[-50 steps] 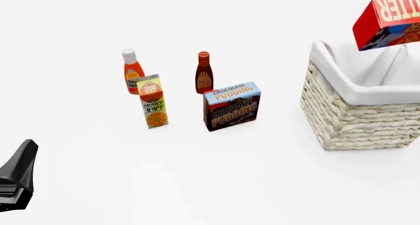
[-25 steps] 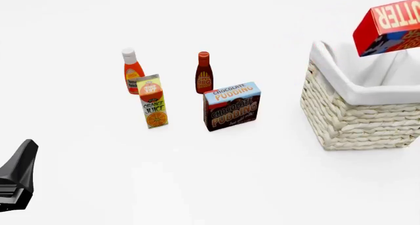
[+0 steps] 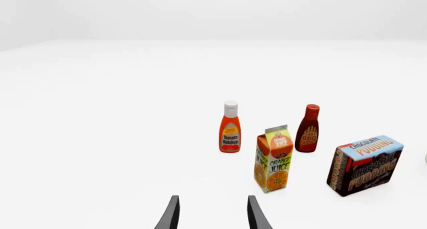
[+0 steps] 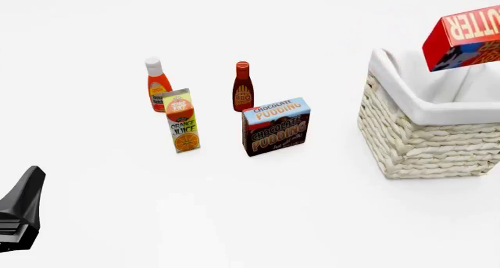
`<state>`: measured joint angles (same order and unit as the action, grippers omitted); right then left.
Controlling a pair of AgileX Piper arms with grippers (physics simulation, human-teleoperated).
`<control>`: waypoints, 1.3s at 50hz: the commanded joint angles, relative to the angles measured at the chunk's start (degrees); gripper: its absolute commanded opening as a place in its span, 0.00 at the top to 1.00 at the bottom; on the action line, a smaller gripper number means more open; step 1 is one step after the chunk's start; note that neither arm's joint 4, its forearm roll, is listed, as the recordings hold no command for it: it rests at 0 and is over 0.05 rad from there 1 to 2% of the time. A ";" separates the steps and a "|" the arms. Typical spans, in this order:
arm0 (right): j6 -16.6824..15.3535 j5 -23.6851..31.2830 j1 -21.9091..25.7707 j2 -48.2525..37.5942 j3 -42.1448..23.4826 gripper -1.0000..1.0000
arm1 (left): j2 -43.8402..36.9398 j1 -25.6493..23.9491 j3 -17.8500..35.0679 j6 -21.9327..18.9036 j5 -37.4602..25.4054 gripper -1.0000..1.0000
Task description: Pick the butter and place it in the basket.
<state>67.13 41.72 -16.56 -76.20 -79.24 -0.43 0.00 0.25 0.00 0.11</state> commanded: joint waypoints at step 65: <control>-2.16 -5.59 -3.52 -4.71 2.72 1.00 | 0.00 0.00 0.00 0.00 0.00 0.00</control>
<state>64.16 37.35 -19.72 -80.81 -76.47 -0.43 0.00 0.25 0.00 0.11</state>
